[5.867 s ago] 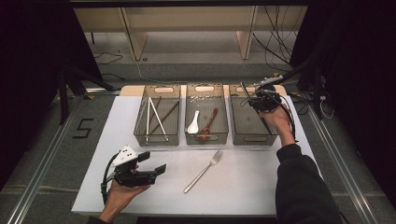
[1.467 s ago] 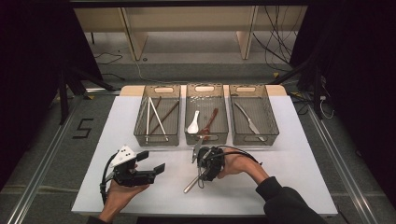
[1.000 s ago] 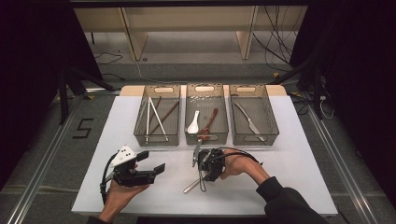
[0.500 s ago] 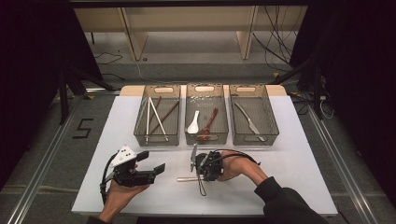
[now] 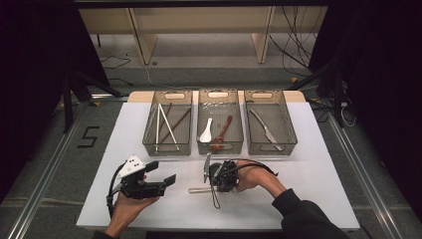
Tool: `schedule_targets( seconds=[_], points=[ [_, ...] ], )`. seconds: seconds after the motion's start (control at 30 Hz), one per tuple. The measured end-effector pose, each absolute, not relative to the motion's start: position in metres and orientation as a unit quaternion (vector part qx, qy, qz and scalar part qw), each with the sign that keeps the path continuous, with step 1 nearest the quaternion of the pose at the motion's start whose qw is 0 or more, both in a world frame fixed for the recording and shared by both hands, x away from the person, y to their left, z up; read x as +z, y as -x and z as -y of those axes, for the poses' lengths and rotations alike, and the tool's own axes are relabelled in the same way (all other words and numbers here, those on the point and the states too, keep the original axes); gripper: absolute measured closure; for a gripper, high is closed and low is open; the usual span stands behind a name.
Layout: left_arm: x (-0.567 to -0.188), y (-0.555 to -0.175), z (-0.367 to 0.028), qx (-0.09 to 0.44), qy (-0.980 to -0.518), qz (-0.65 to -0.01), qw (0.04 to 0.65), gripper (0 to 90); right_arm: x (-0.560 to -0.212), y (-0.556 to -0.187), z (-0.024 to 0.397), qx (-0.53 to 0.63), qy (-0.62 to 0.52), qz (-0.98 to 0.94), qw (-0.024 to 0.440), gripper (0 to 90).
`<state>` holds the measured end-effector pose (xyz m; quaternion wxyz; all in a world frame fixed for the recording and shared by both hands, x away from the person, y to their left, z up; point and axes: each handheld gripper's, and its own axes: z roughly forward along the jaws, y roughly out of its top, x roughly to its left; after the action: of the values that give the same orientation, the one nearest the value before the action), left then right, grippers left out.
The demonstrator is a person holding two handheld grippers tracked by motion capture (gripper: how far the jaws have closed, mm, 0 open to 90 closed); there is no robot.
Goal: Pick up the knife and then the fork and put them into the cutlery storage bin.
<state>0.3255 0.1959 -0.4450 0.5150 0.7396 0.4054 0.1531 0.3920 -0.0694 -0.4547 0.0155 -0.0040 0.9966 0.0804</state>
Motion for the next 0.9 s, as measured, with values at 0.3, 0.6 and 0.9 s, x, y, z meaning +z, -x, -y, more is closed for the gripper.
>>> schedule_targets(
  seconds=[0.3,0.6,0.9],
  points=[
    [-0.445,-0.326,-0.196,0.154,-0.739,-0.406,0.515,15.9,-0.441,-0.402,0.081,0.117,-0.024,-0.992,0.034,85.3],
    [-0.446,-0.326,-0.196,0.155,-0.740,-0.405,0.515,15.9,-0.407,-0.418,0.101,0.162,-0.078,-0.982,0.062,85.2],
    [-0.446,-0.326,-0.196,0.153,-0.739,-0.406,0.515,15.9,-0.381,-0.436,0.129,0.208,-0.139,-0.965,0.083,85.3]
  ],
)
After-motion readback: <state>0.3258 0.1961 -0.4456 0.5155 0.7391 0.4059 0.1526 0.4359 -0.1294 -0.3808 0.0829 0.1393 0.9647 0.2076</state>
